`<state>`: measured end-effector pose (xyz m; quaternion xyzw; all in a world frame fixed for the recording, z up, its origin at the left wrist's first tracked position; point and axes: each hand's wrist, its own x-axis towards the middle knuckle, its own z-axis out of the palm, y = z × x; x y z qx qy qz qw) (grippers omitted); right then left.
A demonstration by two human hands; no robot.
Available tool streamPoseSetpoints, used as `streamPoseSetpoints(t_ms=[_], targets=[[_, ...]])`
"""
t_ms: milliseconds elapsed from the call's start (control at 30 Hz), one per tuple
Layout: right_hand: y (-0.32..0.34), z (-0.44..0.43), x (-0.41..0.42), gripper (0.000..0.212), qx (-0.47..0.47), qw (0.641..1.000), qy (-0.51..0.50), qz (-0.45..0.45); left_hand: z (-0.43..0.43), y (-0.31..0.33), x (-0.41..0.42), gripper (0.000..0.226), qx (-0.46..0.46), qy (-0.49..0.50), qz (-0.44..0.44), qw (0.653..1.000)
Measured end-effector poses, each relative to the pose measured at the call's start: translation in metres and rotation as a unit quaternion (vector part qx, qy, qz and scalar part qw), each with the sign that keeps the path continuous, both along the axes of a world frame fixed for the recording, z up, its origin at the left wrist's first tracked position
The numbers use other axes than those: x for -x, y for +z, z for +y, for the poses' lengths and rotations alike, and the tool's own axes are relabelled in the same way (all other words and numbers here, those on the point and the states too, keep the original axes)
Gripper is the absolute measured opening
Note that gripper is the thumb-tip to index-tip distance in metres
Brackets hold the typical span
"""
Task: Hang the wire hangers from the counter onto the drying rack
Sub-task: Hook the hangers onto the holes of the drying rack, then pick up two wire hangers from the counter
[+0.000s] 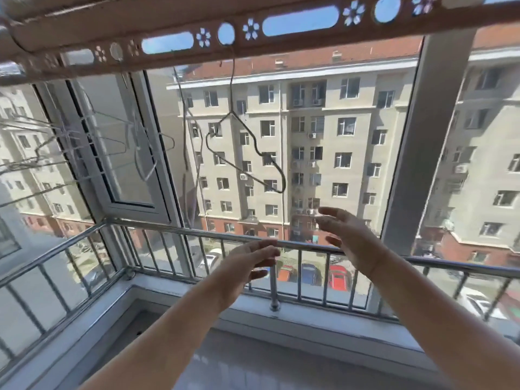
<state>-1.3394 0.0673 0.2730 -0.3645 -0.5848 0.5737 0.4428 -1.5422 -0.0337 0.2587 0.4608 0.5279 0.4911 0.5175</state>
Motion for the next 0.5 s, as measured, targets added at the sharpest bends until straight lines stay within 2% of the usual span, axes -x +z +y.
streamPoseSetpoints(t_ms=[133, 267, 400, 500], targets=[[-0.018, -0.007, -0.072, 0.068, -0.007, 0.999, -0.052, -0.015, 0.014, -0.004, -0.067, 0.029, -0.011, -0.082, 0.047, 0.995], [-0.035, -0.022, -0.160, 0.084, -0.018, 0.992, -0.121, -0.024, 0.030, -0.012, -0.148, 0.035, -0.024, -0.159, 0.077, 0.984], [-0.048, -0.048, -0.258, 0.083, -0.016, 0.983, -0.182, -0.025, 0.032, -0.020, -0.245, 0.051, -0.032, -0.223, 0.086, 0.971], [-0.056, -0.071, -0.332, 0.078, -0.017, 0.970, -0.238, -0.048, 0.028, -0.027, -0.320, 0.043, -0.036, -0.267, 0.078, 0.960]])
